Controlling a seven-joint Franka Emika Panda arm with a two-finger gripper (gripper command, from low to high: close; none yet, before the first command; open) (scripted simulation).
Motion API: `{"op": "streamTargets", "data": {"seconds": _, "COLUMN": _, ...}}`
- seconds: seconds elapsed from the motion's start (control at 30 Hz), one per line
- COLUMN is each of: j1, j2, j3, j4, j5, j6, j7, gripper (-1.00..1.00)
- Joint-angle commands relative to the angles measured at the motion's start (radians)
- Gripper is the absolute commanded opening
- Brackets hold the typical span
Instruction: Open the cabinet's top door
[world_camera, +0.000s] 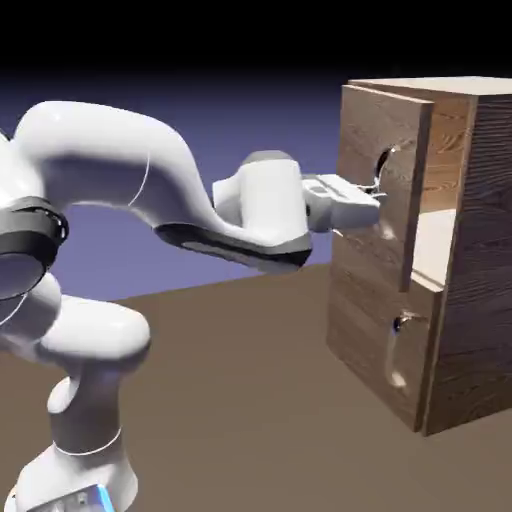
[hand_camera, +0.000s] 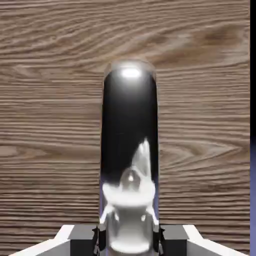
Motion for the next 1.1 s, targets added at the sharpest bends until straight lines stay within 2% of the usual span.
{"op": "streamTargets", "data": {"seconds": 0.0, "j1": -0.030, "j2": 0.002, "j3": 0.036, "j4": -0.016, "j5": 0.028, "j6": -0.014, "j7": 0.000, "gripper": -1.00}}
{"op": "streamTargets", "data": {"seconds": 0.37, "j1": -0.170, "j2": -0.072, "j3": 0.413, "j4": -0.192, "j5": 0.450, "j6": -0.333, "j7": -0.104, "gripper": -1.00}}
{"op": "streamTargets", "data": {"seconds": 0.67, "j1": -0.494, "j2": -0.021, "j3": 0.665, "j4": -0.170, "j5": 0.513, "j6": -0.144, "j7": -0.008, "gripper": -1.00}}
{"op": "streamTargets", "data": {"seconds": 0.9, "j1": -0.737, "j2": -0.058, "j3": 0.914, "j4": -0.178, "j5": 0.664, "j6": -0.063, "j7": 0.005, "gripper": -1.00}}
{"op": "streamTargets", "data": {"seconds": 1.07, "j1": -0.785, "j2": -0.106, "j3": 1.061, "j4": -0.195, "j5": 0.866, "j6": -0.132, "j7": -0.065, "gripper": -1.00}}
